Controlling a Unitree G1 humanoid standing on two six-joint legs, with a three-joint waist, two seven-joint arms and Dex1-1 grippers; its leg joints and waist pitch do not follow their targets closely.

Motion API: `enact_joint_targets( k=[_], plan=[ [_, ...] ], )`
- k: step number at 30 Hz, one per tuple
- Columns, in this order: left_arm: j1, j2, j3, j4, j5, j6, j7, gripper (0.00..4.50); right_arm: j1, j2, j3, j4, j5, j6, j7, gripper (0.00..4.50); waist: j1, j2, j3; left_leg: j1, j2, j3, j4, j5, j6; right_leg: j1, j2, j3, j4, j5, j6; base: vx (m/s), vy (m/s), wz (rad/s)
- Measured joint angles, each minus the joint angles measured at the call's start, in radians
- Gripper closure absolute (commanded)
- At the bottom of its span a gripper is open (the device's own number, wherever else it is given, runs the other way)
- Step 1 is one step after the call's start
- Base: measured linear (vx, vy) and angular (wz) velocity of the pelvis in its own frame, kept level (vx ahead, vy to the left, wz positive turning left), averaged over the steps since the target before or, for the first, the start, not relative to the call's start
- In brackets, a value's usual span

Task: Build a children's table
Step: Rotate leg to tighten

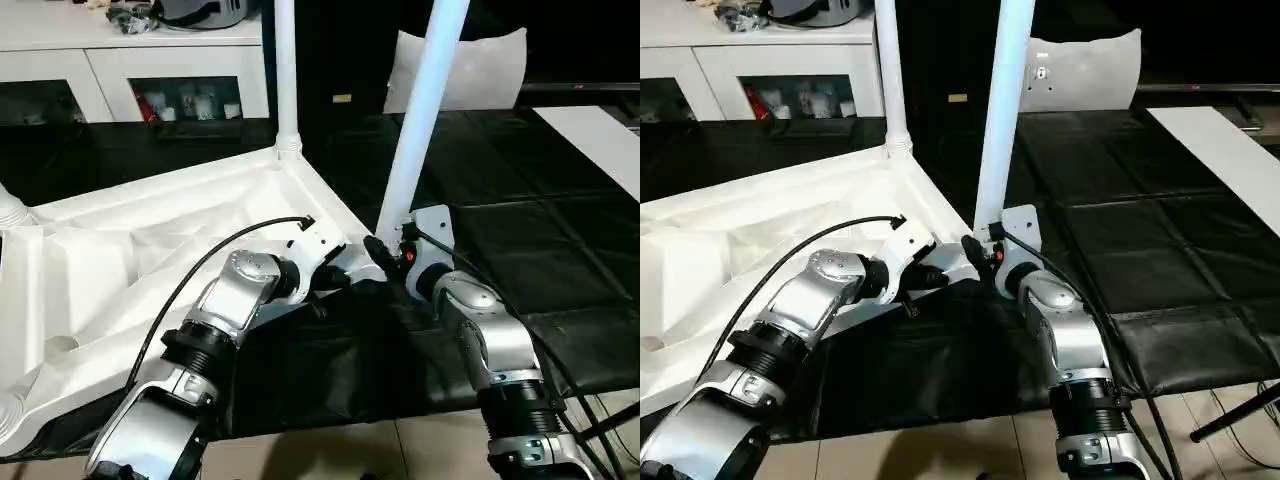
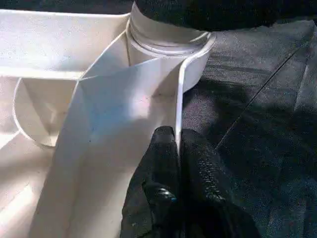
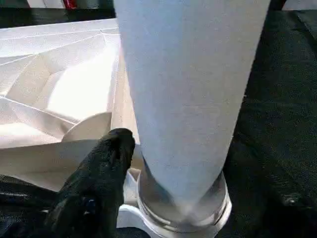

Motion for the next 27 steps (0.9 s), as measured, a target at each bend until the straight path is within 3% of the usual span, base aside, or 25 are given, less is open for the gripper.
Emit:
enact_joint_targets(
  k=[7, 10, 16, 22, 23, 27],
  plan=[
    [0.006, 0.083, -0.051, 0.0, 0.001, -0.101, -0.112, 4.5, 0.022, -0.106, 0.031, -0.009, 0.046, -0.021, 0.198, 0.67, 0.001, 0.0, 0.0, 0.0, 0.0, 0.0, 0.0, 0.0, 0.0, 0.0, 0.0, 0.0, 0.0, -0.001, 0.002, 0.0, 0.0, 0.0],
    [0.021, 0.135, -0.067, -0.008, -0.001, -0.164, -0.2, 4.5, 0.03, -0.205, 0.067, -0.01, 0.071, -0.047, 0.365, 0.41, 0.008, 0.0, 0.0, 0.0, 0.0, 0.0, 0.001, 0.0, 0.0, 0.0, 0.0, 0.0, 0.001, 0.0, 0.0, 0.0, 0.0, 0.0],
    [0.043, 0.208, -0.09, -0.037, -0.005, -0.236, -0.327, 4.5, 0.039, -0.302, 0.121, -0.017, 0.091, -0.084, 0.574, 0.41, 0.036, 0.0, 0.0, 0.0, 0.0, 0.0, 0.003, 0.0, 0.0, 0.0, 0.0, 0.001, 0.001, -0.001, 0.002, 0.0, 0.0, 0.0],
    [0.067, 0.29, -0.135, -0.079, -0.034, -0.319, -0.475, 4.5, 0.04, -0.386, 0.168, -0.017, 0.123, -0.114, 0.781, 0.41, 0.051, -0.002, 0.0, 0.001, 0.001, 0.001, 0.003, 0.0, 0.0, 0.001, 0.0, 0.002, 0.002, -0.001, 0.002, 0.0, 0.0, 0.0],
    [0.074, 0.308, -0.141, -0.087, -0.04, -0.342, -0.508, 4.5, 0.039, -0.402, 0.175, -0.009, 0.128, -0.114, 0.817, 0.67, 0.056, -0.002, 0.0, 0.001, 0.001, 0.001, 0.003, 0.0, 0.0, 0.001, 0.0, 0.002, 0.002, -0.001, 0.002, 0.0, 0.0, 0.0],
    [0.087, 0.337, -0.153, -0.108, -0.048, -0.377, -0.583, 4.5, 0.033, -0.424, 0.191, 0.011, 0.147, -0.106, 0.905, 0.98, 0.066, -0.005, 0.0, 0.001, 0.001, 0.001, 0.004, 0.0, 0.0, 0.002, 0.0, 0.002, 0.002, -0.001, 0.002, 0.0, 0.0, 0.0]
  ],
)
